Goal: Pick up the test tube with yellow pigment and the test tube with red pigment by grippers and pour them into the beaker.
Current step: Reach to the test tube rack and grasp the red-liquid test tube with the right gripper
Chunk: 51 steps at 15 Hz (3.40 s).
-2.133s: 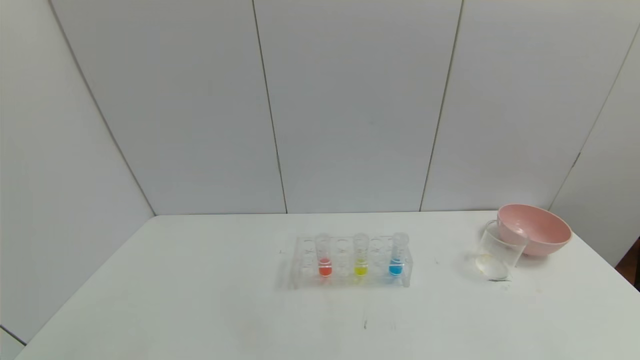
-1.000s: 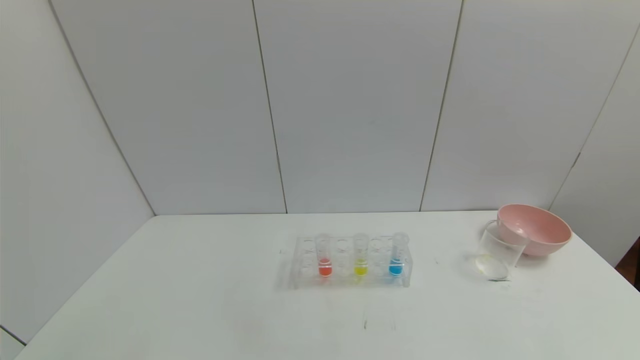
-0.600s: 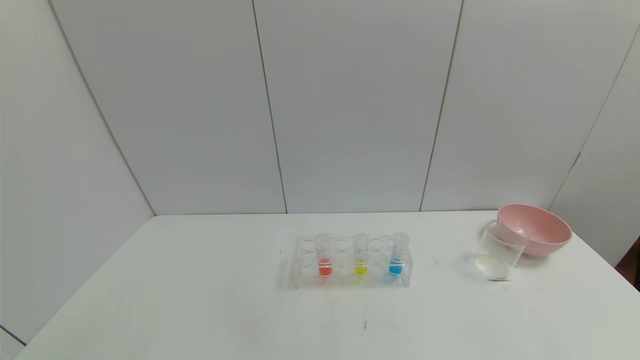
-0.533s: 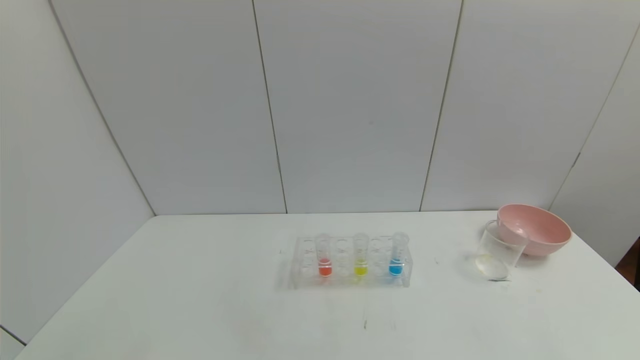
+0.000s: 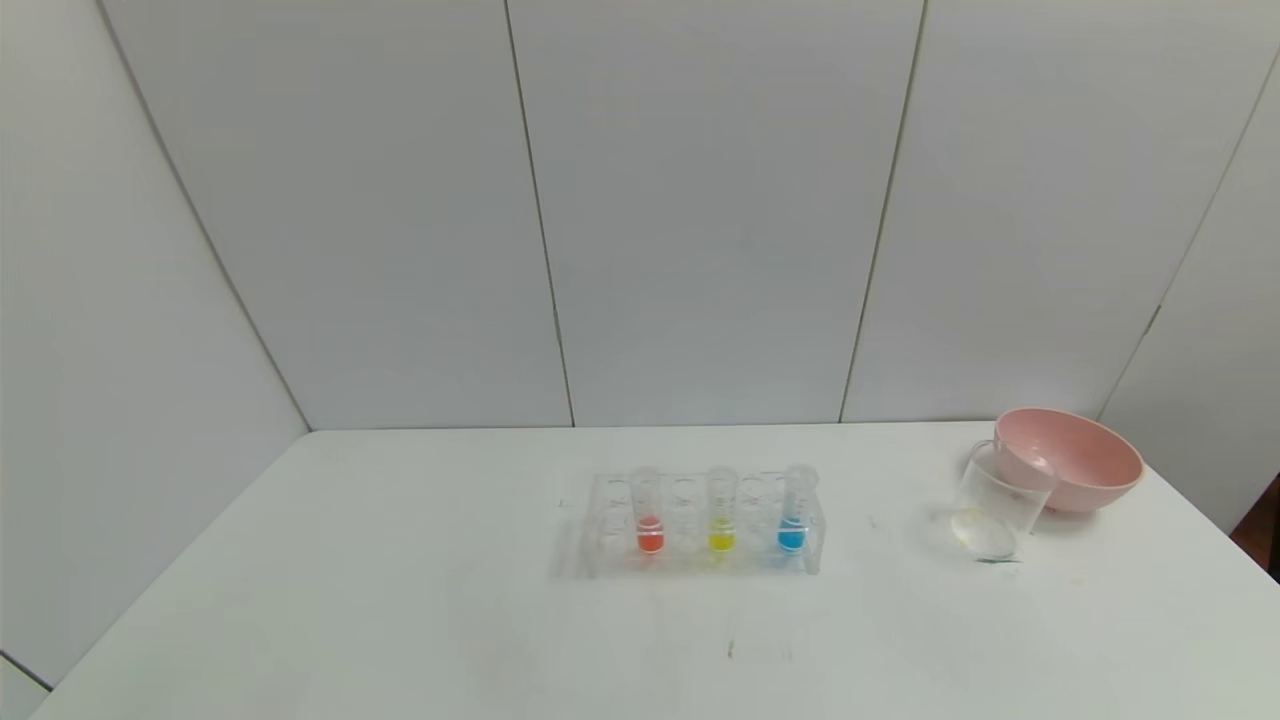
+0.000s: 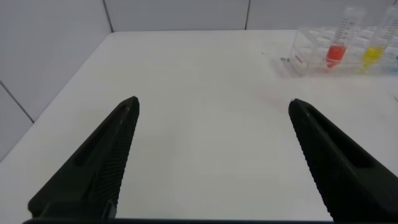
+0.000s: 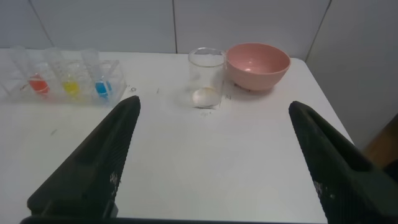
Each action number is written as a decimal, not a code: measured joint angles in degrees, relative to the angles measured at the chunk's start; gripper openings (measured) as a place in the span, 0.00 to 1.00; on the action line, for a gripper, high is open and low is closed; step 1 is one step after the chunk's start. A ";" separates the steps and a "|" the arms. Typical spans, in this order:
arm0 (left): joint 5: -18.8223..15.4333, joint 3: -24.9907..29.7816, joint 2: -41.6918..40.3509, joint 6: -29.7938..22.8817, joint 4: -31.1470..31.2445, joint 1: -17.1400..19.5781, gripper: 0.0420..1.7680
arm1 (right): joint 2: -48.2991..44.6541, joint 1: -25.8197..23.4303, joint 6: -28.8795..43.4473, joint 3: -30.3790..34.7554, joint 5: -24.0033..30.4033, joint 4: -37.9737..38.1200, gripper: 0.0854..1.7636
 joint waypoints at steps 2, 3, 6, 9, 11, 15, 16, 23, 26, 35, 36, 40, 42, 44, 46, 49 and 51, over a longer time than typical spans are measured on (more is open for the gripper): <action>0.00 0.00 0.00 0.00 0.00 0.00 0.97 | 7.14 0.05 0.00 -2.10 0.02 -3.27 0.97; 0.00 0.00 0.00 -0.02 0.00 0.00 0.97 | 10.45 0.05 -0.07 -2.82 -0.04 -4.71 0.97; 0.00 0.00 0.00 -0.02 0.00 0.00 0.97 | 18.08 0.10 -0.49 -4.47 -2.12 -6.62 0.97; 0.00 0.00 0.00 -0.02 0.00 0.00 0.97 | 21.83 0.41 -1.11 -4.78 -2.32 -6.60 0.97; 0.00 0.00 0.00 0.00 0.00 0.00 0.97 | 24.53 1.95 -1.17 -5.41 -2.78 -6.85 0.97; 0.00 0.00 0.00 -0.02 0.00 0.00 0.97 | 29.88 9.47 -0.35 -7.28 -7.96 -6.57 0.97; 0.00 0.00 0.00 -0.02 0.00 0.00 0.97 | 31.28 12.57 0.23 -7.47 -8.48 -6.57 0.97; 0.00 0.00 0.00 -0.02 0.00 0.00 0.97 | 41.20 33.05 6.72 -14.20 -13.24 -5.73 0.97; 0.00 0.00 0.00 -0.02 0.00 0.00 0.97 | 46.47 39.72 14.43 -17.59 -17.40 -5.75 0.97; -0.02 0.00 0.00 -0.02 0.00 0.00 0.97 | 69.71 58.84 24.61 -32.06 -34.54 -6.22 0.97; 0.00 0.00 0.00 -0.02 0.00 0.00 0.97 | 72.30 59.94 24.66 -33.96 -35.24 -6.27 0.97; 0.00 0.00 0.00 -0.02 -0.02 0.00 0.97 | 80.92 61.84 24.72 -41.00 -37.60 -6.33 0.97; 0.00 0.00 0.00 -0.02 0.00 0.00 0.97 | 84.74 62.01 24.67 -44.46 -38.60 -6.81 0.97; -0.02 0.00 0.00 -0.02 0.00 0.00 0.97 | 88.54 61.93 24.70 -48.43 -39.16 -7.01 0.97; 0.00 0.00 0.00 -0.02 0.00 0.00 0.97 | 92.75 61.57 24.70 -53.29 -40.51 -7.06 0.97; -0.02 0.00 0.00 -0.02 0.00 0.00 0.97 | 98.49 60.59 24.66 -60.43 -41.27 -6.38 0.97; -0.02 0.00 0.00 -0.02 0.00 0.00 0.97 | 101.57 59.21 24.59 -64.62 -41.24 -5.75 0.97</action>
